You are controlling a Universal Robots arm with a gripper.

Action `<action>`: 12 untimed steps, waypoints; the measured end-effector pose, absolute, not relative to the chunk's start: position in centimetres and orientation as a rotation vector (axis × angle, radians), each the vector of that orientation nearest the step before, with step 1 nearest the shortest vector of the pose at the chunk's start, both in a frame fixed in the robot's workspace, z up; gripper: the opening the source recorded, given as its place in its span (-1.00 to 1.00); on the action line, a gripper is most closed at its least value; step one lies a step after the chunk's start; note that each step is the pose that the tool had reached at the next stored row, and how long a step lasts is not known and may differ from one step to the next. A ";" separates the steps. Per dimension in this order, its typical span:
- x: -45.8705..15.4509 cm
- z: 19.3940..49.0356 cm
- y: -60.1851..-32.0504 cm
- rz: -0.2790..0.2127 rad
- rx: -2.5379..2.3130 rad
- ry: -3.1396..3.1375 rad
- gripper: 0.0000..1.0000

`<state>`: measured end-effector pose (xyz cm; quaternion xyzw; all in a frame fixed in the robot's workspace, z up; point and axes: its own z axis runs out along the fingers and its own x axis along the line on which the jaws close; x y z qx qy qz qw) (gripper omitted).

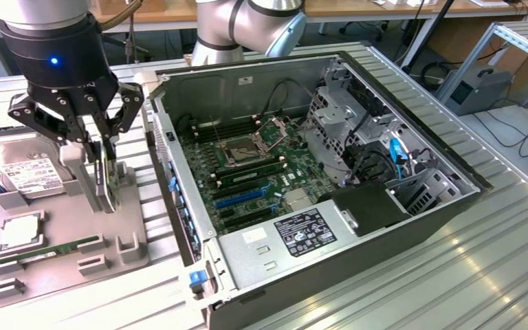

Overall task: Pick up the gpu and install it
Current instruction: 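Pick up the gpu and move the gpu toward the slot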

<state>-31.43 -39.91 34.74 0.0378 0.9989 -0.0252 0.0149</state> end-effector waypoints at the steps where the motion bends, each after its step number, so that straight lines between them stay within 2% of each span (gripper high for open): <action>1: -31.4 34.8 -39.9 -0.078 0.117 3.109 -0.47; 12: -31.4 35.8 -39.9 -0.079 0.117 3.109 -0.47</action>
